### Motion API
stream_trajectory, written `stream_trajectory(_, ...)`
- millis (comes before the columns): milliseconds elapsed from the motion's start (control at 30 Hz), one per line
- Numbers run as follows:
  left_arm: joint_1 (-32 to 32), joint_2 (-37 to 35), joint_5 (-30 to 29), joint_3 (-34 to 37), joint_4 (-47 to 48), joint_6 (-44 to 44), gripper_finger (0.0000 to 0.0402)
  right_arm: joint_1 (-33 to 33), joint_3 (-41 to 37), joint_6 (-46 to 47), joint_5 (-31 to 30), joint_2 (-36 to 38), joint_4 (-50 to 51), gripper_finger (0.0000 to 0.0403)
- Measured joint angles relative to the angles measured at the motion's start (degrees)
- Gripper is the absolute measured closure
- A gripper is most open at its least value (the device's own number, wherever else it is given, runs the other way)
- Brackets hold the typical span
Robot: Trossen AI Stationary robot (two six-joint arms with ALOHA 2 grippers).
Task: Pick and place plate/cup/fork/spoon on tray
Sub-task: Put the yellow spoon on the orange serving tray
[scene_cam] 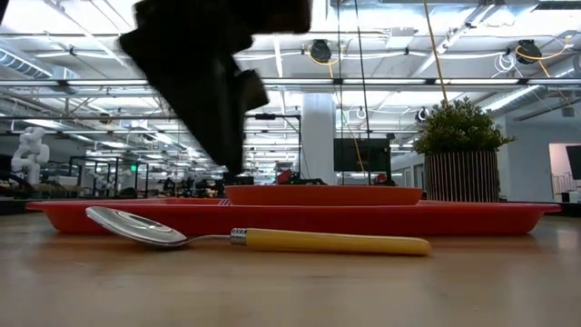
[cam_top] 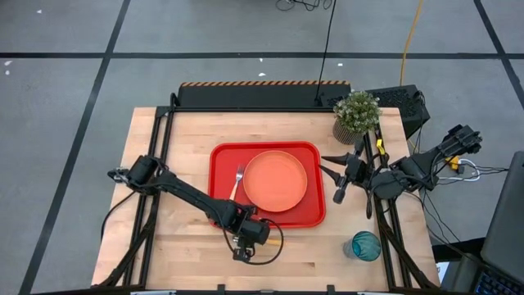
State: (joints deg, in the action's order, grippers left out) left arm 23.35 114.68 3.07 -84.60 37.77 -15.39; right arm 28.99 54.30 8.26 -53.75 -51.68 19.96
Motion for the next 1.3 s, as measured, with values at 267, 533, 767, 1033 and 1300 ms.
stream_trajectory(267, -0.3, 5.8, -0.7, 0.0, -1.5, -0.2, 0.0284, 0.0, 0.0, -0.2, 0.0, 0.0, 0.0, 0.0293)
stream_trajectory(533, -0.3, 6.1, -3.0, 0.0, -2.8, -0.4, 0.0284, 0.0, 0.0, -0.2, 0.0, 0.0, 0.2, 0.0293)
stream_trajectory(767, 0.3, 8.2, -3.2, -0.3, -3.1, -0.3, 0.0294, 0.0, 0.0, -0.4, 0.0, 0.0, 0.1, 0.0293)
stream_trajectory(1033, 0.5, 8.0, -2.7, -0.3, -0.9, -1.8, 0.0372, 0.0, 0.0, -0.4, 0.0, 0.0, 0.1, 0.0293)
stream_trajectory(1300, 1.7, 5.7, 3.1, -5.1, 10.1, -1.0, 0.0372, 0.0, 0.0, -0.9, 0.0, 0.0, 0.5, 0.0293)
